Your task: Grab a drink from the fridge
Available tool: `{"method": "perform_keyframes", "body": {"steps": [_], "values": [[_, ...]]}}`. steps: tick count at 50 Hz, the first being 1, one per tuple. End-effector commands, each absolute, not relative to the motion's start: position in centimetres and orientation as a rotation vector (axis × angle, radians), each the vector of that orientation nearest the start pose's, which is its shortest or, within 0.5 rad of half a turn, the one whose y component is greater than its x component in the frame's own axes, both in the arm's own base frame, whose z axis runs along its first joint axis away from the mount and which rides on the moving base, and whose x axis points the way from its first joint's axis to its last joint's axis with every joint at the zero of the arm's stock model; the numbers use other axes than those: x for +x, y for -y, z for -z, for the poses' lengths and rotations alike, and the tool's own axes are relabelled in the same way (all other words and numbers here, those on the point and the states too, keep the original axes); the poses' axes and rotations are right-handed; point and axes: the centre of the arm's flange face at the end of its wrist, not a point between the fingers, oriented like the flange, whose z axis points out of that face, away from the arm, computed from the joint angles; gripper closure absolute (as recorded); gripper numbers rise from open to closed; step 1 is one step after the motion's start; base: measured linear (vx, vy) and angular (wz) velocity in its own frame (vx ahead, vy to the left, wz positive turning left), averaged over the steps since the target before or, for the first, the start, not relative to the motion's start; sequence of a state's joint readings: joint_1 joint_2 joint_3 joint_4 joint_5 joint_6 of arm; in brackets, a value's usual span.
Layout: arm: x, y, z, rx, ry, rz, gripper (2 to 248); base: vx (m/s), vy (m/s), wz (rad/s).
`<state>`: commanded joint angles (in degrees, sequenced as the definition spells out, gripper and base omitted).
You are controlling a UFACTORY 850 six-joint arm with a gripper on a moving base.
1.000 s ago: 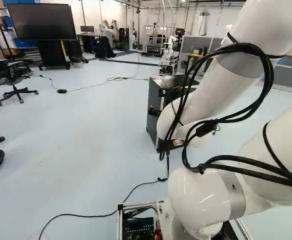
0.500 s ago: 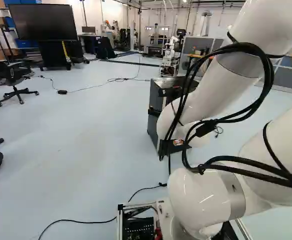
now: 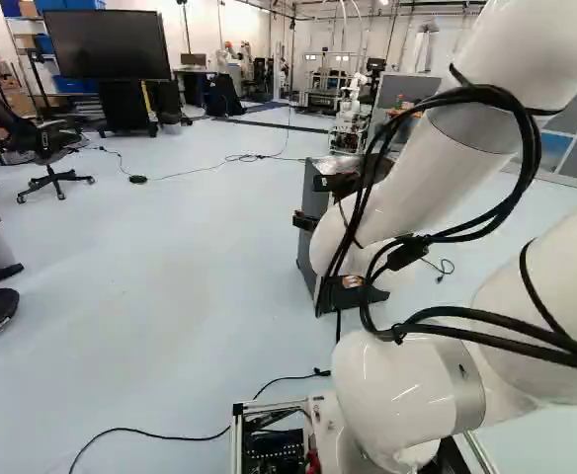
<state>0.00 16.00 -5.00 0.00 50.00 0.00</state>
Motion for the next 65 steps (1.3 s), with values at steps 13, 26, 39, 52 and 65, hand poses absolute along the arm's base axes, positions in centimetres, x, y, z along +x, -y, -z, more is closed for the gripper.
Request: {"method": "perform_keyframes", "body": {"steps": [13, 26, 39, 52, 65], "values": [[27.0, 0.0, -36.6, -2.558, 0.0, 1.824, 3, 0.016, -0.067, 0.017], [27.0, 0.0, -36.6, -2.558, 0.0, 1.824, 3, 0.003, -0.079, 0.004], [27.0, 0.0, -36.6, -2.558, 0.0, 1.824, 3, 0.003, -0.06, -0.002], [27.1, 0.0, -36.6, -2.558, 0.0, 1.824, 3, 0.0, 0.0, 0.0], [28.9, -0.3, -36.8, -2.56, 0.013, 1.81, 3, 0.0, 0.0, 0.0]]}}
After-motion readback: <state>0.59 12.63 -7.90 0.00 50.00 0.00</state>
